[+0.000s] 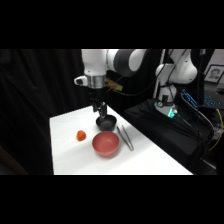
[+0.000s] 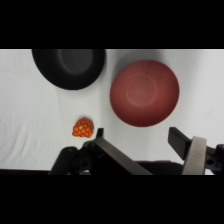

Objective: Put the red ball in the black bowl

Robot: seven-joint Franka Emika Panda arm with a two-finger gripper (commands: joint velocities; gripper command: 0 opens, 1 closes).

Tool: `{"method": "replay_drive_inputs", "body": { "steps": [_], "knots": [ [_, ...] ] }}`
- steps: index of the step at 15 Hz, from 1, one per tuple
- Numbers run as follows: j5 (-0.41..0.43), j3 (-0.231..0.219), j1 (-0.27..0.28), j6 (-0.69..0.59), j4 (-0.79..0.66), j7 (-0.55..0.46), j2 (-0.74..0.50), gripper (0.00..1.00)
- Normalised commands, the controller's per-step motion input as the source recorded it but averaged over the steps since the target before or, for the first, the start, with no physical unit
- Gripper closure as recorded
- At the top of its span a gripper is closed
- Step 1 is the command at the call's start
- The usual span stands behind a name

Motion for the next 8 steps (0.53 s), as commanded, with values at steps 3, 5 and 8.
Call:
{"method": "replay_drive_inputs", "body": {
  "steps": [3, 5, 8],
  "knots": [
    [0.019, 0.004, -0.010, 0.00, 0.05, 0.00, 0.02, 0.00],
    [0.020, -0.017, -0.026, 0.00, 0.19, 0.03, 0.11, 0.00],
    [0.064, -0.036, -0.058, -0.01, 0.35, 0.01, 0.21, 0.00]
  ]
}}
